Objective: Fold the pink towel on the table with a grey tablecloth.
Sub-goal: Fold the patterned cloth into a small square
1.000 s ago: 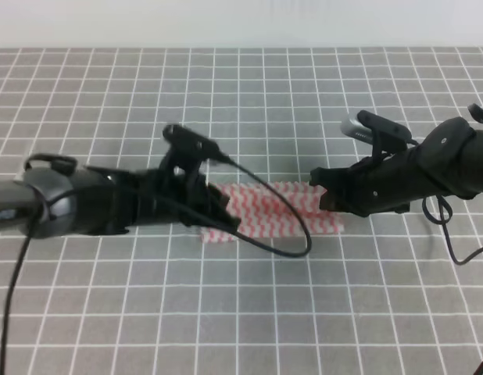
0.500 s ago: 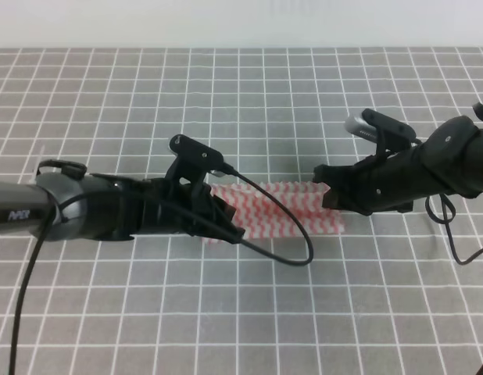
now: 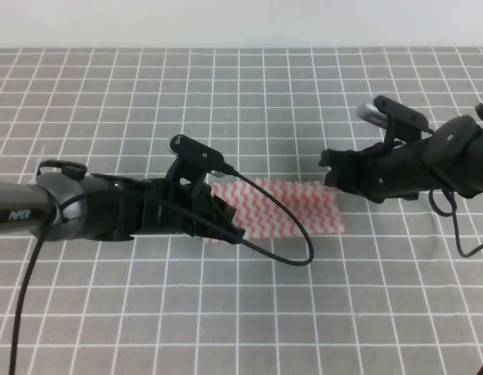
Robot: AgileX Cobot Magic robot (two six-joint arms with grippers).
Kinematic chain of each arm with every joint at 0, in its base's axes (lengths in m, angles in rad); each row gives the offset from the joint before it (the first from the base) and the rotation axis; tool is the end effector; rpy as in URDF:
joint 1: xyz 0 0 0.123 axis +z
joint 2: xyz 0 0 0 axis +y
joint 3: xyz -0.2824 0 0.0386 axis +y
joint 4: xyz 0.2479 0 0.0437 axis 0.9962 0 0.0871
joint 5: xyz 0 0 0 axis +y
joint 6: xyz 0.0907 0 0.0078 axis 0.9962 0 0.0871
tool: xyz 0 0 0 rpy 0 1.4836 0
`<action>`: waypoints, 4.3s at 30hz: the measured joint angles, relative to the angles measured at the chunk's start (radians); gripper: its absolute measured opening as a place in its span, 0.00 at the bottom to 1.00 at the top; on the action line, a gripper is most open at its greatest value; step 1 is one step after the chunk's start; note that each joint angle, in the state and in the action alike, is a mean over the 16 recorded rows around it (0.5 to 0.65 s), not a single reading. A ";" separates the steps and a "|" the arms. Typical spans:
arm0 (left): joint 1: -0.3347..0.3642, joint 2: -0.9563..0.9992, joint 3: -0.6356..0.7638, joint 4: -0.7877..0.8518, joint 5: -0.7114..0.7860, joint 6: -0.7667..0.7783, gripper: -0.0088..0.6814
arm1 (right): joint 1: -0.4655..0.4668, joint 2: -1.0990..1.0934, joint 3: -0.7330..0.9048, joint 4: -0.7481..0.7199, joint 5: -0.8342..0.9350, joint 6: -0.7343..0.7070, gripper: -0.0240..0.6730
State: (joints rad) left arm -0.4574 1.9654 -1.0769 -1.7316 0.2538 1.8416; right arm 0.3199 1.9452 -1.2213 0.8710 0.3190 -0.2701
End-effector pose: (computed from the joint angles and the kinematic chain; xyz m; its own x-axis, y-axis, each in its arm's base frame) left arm 0.3474 -0.1963 0.1433 -0.5530 0.3851 -0.7389 0.6504 0.7537 -0.0939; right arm 0.3846 0.1505 0.1741 -0.8446 0.2766 -0.4583 0.0040 0.8594 0.5113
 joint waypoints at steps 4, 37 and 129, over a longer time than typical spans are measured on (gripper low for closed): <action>0.000 0.000 0.000 0.000 0.000 0.001 0.07 | -0.001 0.000 -0.026 0.001 0.025 -0.006 0.36; 0.000 -0.065 0.002 0.008 0.002 -0.020 0.06 | -0.002 0.052 -0.106 -0.040 0.097 -0.074 0.01; 0.091 0.023 -0.042 0.117 0.184 -0.357 0.01 | -0.031 0.040 -0.126 -0.262 0.305 0.108 0.25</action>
State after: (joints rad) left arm -0.3666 1.9883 -1.1187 -1.6141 0.4377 1.4846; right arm 0.2887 1.9853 -1.3476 0.6087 0.6242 -0.1622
